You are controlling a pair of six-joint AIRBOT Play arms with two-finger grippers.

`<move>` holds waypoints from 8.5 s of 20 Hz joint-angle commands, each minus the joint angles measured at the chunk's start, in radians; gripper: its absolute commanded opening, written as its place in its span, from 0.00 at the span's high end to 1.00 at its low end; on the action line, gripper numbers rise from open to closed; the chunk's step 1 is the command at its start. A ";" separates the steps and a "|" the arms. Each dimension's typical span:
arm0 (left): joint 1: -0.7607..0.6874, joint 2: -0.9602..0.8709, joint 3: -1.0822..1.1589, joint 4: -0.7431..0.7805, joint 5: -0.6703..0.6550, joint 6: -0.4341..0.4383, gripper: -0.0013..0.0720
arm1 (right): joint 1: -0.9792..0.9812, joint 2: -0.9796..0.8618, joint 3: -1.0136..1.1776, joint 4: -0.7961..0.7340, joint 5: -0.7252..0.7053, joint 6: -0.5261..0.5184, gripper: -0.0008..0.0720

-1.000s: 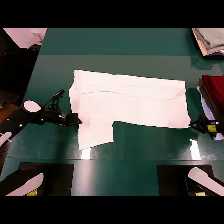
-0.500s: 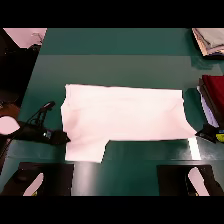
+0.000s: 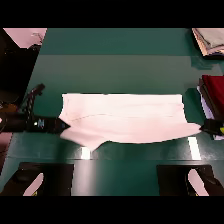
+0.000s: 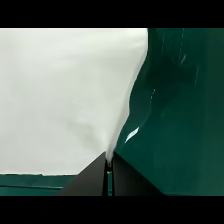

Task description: Fold the shirts.

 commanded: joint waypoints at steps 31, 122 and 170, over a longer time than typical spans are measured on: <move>0.003 -0.492 0.232 -0.018 0.444 0.078 0.84 | -0.014 -0.724 0.373 0.276 -0.119 -0.115 0.03; 0.129 -0.581 0.974 0.178 0.080 0.090 0.95 | 0.660 -0.896 0.311 0.782 -0.483 -0.132 0.05; -0.311 -0.585 0.867 0.157 0.286 0.096 0.95 | -0.291 -0.745 1.146 0.567 -0.400 -0.102 0.97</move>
